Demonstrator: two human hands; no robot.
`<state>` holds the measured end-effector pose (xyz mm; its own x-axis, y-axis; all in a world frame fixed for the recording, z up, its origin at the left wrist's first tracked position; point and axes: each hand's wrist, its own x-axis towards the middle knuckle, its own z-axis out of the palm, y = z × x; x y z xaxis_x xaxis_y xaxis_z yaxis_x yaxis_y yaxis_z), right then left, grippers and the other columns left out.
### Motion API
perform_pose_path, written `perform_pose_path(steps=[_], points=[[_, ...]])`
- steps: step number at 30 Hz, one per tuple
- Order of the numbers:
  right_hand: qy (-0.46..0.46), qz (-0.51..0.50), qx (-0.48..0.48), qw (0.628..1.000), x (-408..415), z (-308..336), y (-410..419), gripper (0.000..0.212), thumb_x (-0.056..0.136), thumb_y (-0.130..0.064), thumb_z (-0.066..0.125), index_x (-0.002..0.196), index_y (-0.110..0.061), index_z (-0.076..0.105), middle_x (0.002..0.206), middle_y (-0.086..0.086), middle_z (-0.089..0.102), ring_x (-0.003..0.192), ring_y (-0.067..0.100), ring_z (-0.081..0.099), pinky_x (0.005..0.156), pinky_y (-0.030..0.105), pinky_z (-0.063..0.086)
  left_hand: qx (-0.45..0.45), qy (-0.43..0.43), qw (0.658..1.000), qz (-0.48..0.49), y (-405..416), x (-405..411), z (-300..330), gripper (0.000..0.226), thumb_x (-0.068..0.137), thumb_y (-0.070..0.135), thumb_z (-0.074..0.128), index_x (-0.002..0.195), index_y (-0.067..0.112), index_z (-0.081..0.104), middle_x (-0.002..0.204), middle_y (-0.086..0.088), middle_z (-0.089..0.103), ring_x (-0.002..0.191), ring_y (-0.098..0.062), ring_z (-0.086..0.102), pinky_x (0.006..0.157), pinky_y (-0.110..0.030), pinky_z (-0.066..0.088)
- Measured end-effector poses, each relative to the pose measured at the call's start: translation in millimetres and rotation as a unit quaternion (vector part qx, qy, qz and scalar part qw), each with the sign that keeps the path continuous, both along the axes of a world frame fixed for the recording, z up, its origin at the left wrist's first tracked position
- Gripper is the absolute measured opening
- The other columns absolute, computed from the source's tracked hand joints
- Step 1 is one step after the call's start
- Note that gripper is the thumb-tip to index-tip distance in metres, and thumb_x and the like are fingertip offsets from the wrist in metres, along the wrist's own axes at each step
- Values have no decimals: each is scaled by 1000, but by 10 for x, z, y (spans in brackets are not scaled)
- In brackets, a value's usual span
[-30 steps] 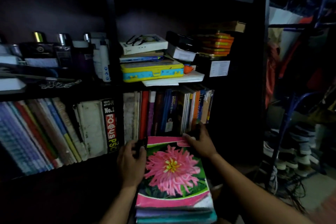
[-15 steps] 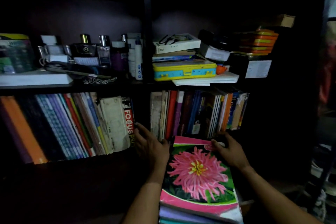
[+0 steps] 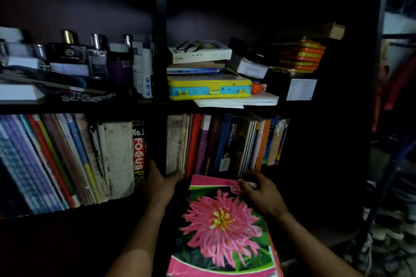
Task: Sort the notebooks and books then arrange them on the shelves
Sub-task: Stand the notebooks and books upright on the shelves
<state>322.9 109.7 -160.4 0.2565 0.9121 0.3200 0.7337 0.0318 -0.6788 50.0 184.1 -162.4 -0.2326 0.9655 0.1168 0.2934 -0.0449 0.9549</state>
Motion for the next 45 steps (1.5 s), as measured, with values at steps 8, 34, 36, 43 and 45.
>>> perform_pose_path(steps=[8, 34, 36, 43, 45], points=[[-32, -12, 4, 999, -79, 25, -18, 25, 90, -56, 61, 91, -31, 62, 88, -12, 66, 77, 1, 62, 64, 22, 47, -6, 36, 994, -103, 20, -31, -89, 101, 87, 43, 75, 161, 19, 11, 163, -11, 28, 147, -30, 33, 118, -43, 33], [-110, 150, -74, 980, -280, 555, -941, 68, 89, -47, 69, 142, -10, 48, 139, 25, 49, 125, 42, 50, 106, 40, 40, -55, 110, 988, 97, -2219, 9, 586, 42, 99, 16, 56, 138, 8, 44, 124, -22, 63, 109, -38, 62, 84, -37, 46], [-133, 212, -73, 965, -635, 779, -1113, 64, 88, -47, 70, 137, -11, 51, 132, 18, 54, 121, 36, 53, 103, 37, 41, -19, 61, 991, 121, -2413, -106, 689, 41, 101, 16, 52, 140, 11, 41, 117, -19, 64, 96, -31, 61, 81, -36, 47], [-229, 354, -58, 905, -1835, 1216, -1545, 67, 83, -47, 64, 141, -20, 44, 129, 12, 51, 119, 33, 52, 98, 37, 44, 73, -3, 968, 240, -2799, -785, 1049, 51, 106, 24, 46, 155, 14, 35, 149, -14, 50, 131, -34, 50, 103, -37, 40], [-251, 367, -38, 895, -1991, 1229, -1615, 68, 88, -46, 64, 147, -23, 39, 135, 11, 48, 124, 32, 48, 103, 43, 44, 101, 9, 957, 272, -2873, -933, 1033, 54, 106, 24, 48, 156, 13, 33, 151, -14, 48, 136, -35, 46, 106, -37, 36]])
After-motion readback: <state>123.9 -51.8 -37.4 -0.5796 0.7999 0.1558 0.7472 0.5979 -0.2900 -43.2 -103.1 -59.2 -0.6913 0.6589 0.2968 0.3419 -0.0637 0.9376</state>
